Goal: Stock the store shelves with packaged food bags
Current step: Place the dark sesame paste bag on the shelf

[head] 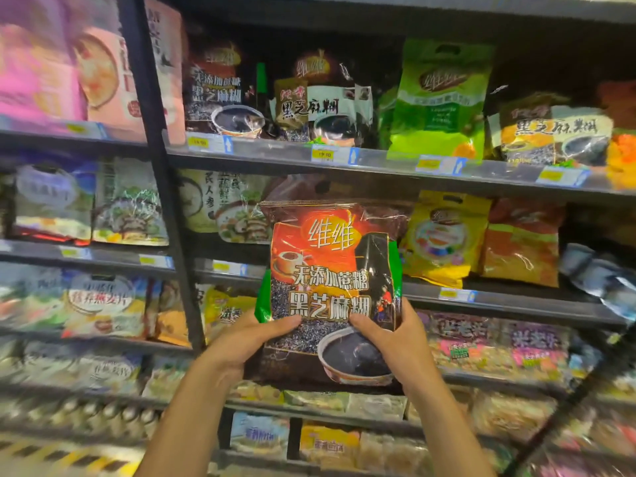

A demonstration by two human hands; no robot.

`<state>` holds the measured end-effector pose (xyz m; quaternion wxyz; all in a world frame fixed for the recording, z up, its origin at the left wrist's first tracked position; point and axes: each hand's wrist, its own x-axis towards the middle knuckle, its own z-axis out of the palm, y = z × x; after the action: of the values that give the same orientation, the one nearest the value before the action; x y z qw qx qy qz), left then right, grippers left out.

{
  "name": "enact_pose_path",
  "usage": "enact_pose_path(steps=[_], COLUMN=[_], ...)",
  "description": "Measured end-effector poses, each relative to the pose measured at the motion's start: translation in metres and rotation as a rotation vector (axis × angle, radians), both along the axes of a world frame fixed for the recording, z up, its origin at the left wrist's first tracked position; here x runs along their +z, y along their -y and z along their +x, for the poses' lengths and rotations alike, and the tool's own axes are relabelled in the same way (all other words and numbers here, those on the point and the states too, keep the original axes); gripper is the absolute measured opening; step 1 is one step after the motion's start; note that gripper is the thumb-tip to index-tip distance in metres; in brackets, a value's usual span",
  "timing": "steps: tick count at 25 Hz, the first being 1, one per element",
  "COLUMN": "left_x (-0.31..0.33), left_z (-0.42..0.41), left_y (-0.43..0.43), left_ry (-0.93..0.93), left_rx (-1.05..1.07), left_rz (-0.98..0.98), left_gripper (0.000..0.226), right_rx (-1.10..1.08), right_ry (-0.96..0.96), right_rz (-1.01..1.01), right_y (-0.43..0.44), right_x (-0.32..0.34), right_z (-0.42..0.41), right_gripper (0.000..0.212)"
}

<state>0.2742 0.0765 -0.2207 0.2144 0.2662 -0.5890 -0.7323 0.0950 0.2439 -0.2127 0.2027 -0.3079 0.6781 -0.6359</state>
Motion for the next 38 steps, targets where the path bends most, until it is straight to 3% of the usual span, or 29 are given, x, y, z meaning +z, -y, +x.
enact_pose_path(steps=[2, 6, 12, 24, 29, 34, 38], left_x=[-0.006, 0.000, 0.024, 0.134, 0.199, 0.242, 0.266], left_z=[0.007, 0.015, 0.018, 0.022, 0.024, 0.022, 0.010], left_y=[-0.001, 0.002, 0.030, 0.185, 0.246, 0.301, 0.331], left_ry=[-0.022, -0.045, -0.115, -0.176, -0.185, -0.203, -0.152], left_rx=[0.029, 0.105, 0.197, 0.161, 0.022, -0.023, 0.039], left_rz=[0.035, 0.057, -0.007, -0.179, -0.249, -0.347, -0.506], left_gripper=[0.101, 0.061, 0.027, 0.059, 0.040, 0.014, 0.018], right_rx=[0.013, 0.051, 0.100, 0.105, 0.119, 0.155, 0.140], right_ry=[0.001, 0.009, 0.008, -0.196, -0.293, -0.295, -0.259], right_rz=[0.003, -0.002, -0.064, -0.162, -0.083, 0.028, 0.042], right_y=[0.004, 0.016, 0.058, 0.216, 0.271, 0.324, 0.362], right_x=[-0.003, -0.002, 0.015, 0.133, 0.210, 0.261, 0.281], right_z=[0.004, 0.007, 0.007, -0.001, -0.010, -0.023, -0.035], right_gripper=[0.042, 0.038, 0.040, 0.040, 0.039, 0.066, 0.069])
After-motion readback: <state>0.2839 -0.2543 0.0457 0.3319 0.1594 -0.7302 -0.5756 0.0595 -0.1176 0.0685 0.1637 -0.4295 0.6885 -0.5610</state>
